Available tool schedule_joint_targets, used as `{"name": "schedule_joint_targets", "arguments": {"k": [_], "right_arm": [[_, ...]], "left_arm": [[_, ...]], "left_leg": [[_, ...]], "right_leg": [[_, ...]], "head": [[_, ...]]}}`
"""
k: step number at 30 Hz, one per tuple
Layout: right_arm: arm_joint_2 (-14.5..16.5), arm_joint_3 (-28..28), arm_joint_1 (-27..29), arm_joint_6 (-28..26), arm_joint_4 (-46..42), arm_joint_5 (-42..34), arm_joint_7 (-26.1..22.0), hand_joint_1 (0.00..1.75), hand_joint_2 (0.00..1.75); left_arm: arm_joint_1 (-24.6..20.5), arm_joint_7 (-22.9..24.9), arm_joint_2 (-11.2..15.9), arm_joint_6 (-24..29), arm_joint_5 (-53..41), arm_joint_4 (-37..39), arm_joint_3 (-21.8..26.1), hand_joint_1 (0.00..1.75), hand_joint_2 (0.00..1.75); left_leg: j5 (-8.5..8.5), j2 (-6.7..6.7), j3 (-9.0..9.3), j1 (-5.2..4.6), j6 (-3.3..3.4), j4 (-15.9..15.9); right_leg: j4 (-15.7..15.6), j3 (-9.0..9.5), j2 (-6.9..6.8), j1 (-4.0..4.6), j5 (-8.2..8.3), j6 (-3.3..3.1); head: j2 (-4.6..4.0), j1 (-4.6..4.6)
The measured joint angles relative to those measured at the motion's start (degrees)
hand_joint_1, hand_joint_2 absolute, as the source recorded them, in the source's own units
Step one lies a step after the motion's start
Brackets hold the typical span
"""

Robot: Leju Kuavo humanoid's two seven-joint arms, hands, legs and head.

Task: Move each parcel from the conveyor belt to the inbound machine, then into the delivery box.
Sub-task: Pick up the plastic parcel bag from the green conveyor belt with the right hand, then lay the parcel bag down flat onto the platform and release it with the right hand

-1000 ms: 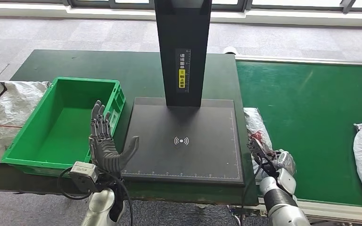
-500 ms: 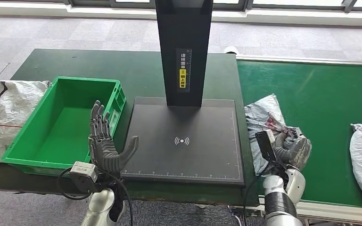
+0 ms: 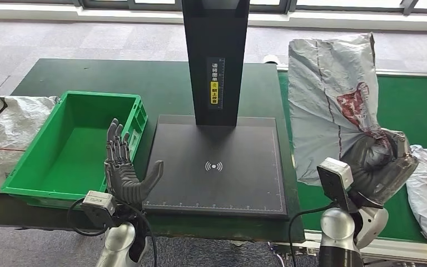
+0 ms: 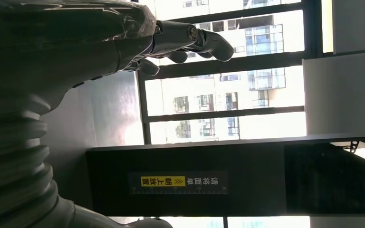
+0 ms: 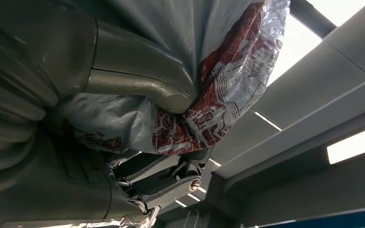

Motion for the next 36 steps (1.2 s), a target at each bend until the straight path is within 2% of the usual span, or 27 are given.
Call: {"name": "schedule_joint_targets", "arguments": {"k": [15,19,23,28,32,36], "right_arm": [[-0.3,4.7,1.7,0.1,-5.5,0.3,-0.1,1.75,1.75],[-0.3,10.6,2.5,0.2,-4.8,3.5,0.5,1.75,1.75],[-0.3,18.6,1.6,0.5,0.9,6.3,2.4,1.75,1.75],[-0.3,25.7,-0.3,2.6,10.1,8.6,5.9,1.75,1.75],[-0.3,28.3,-1.4,4.4,16.3,8.3,7.3,1.75,1.75],[-0.2,29.7,-2.0,4.3,22.3,7.4,6.7,1.75,1.75]], "left_arm": [[0.0,0.0,0.0,-0.1,0.0,0.0,0.0,0.0,1.75],[-0.1,0.0,0.0,-0.8,0.0,0.2,0.0,0.0,1.75],[-0.2,0.0,0.0,-1.4,0.0,0.8,0.0,0.0,1.75],[-1.1,0.0,-0.1,-1.9,0.1,1.9,0.0,0.0,1.75],[-1.3,0.0,-0.1,-1.9,0.2,2.7,0.0,0.0,1.75],[-1.3,0.0,-0.1,-1.2,0.2,2.9,0.0,0.0,1.75]], "left_leg": [[0.0,0.0,-0.01,0.0,0.0,0.0],[0.0,0.02,0.0,0.02,-0.01,0.0],[0.01,0.08,0.03,0.04,-0.02,0.0],[0.04,0.07,0.03,0.04,-0.04,0.0],[0.04,0.07,0.02,0.03,-0.04,0.0],[0.01,0.06,0.0,0.03,-0.02,0.0]], "right_leg": [[0.0,0.02,0.01,0.0,0.0,0.01],[0.0,0.0,0.04,0.02,0.0,0.0],[0.0,-0.01,0.1,0.04,-0.01,-0.01],[0.0,0.02,0.09,0.04,0.0,-0.02],[0.0,0.02,0.09,0.03,0.0,-0.01],[0.0,0.01,0.09,0.02,0.0,-0.01]], "head": [[0.0,0.0],[0.0,0.0],[0.0,0.0],[0.0,0.0],[0.0,0.0],[0.0,0.0]]}}
